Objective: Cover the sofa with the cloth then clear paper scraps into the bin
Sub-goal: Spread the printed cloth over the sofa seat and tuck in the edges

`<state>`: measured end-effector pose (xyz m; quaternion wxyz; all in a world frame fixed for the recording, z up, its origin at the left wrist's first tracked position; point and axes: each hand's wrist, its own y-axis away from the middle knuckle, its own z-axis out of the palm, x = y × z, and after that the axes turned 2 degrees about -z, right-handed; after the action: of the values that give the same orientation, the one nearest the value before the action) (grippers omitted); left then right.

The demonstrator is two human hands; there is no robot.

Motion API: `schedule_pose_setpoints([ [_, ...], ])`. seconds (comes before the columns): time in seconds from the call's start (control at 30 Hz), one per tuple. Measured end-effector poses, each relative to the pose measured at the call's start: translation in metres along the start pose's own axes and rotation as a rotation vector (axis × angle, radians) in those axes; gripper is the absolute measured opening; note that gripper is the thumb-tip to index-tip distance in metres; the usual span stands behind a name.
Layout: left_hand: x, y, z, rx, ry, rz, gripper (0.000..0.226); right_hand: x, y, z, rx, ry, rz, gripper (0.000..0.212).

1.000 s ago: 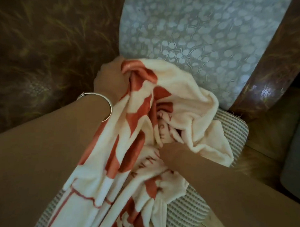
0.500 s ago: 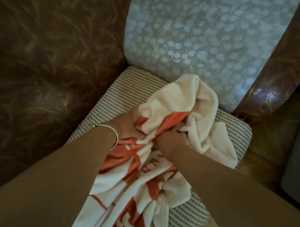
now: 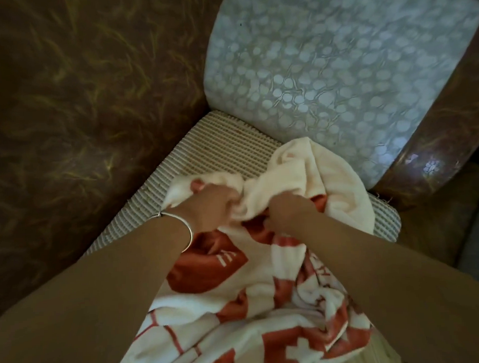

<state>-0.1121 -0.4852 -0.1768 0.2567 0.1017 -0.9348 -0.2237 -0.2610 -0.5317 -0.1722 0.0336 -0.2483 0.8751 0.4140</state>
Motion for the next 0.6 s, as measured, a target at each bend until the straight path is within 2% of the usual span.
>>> schedule_pose_setpoints([
  [0.03, -0.002, 0.003, 0.003, -0.151, -0.068, 0.048, 0.009, -0.001, -0.004, 0.000, 0.128, 0.025, -0.003, 0.037],
  [0.07, 0.001, 0.008, 0.004, -0.213, -0.288, 0.099, 0.010, -0.003, -0.007, -0.001, 0.287, 0.031, -0.012, 0.035],
  [0.1, -0.002, 0.009, 0.011, -0.136, -0.431, 0.163, 0.013, -0.007, -0.010, -0.001, 0.410, 0.056, -0.026, 0.036],
  [0.17, -0.003, 0.011, 0.015, 0.004, -0.276, 0.131, 0.022, -0.011, -0.014, 0.000, 0.522, 0.074, -0.086, 0.049],
  [0.23, -0.006, 0.004, 0.017, 0.013, -0.064, -0.024, 0.049, -0.008, -0.016, 0.004, 0.446, 0.100, -0.115, 0.057],
  [0.3, -0.003, 0.002, 0.020, -0.093, -0.089, -0.160, 0.069, -0.004, -0.016, 0.004, 0.280, 0.172, -0.114, 0.044],
  [0.33, -0.001, 0.001, 0.020, -0.171, -0.222, -0.199, 0.069, -0.004, -0.013, 0.003, 0.146, 0.212, -0.098, 0.038],
  [0.4, 0.007, 0.001, 0.012, -0.311, -0.456, -0.244, 0.055, -0.007, -0.007, 0.000, -0.047, 0.221, -0.064, 0.035],
  [0.43, 0.010, -0.001, 0.003, -0.248, -0.478, -0.242, 0.045, -0.007, -0.006, -0.004, -0.062, 0.192, -0.058, 0.037],
  [0.47, 0.008, -0.007, -0.008, -0.116, -0.489, -0.238, 0.039, -0.008, -0.005, -0.009, 0.000, 0.123, -0.052, 0.037],
  [0.53, 0.003, -0.021, -0.029, 0.313, -0.251, -0.265, 0.038, -0.004, -0.014, -0.024, 0.355, -0.134, -0.021, 0.034],
  [0.57, 0.006, -0.026, -0.042, 0.529, -0.077, -0.226, 0.040, -0.002, -0.020, -0.035, 0.553, -0.259, 0.005, 0.033],
  [0.6, 0.011, -0.030, -0.057, 0.659, 0.084, -0.150, 0.043, 0.001, -0.027, -0.045, 0.694, -0.351, 0.022, 0.034],
])
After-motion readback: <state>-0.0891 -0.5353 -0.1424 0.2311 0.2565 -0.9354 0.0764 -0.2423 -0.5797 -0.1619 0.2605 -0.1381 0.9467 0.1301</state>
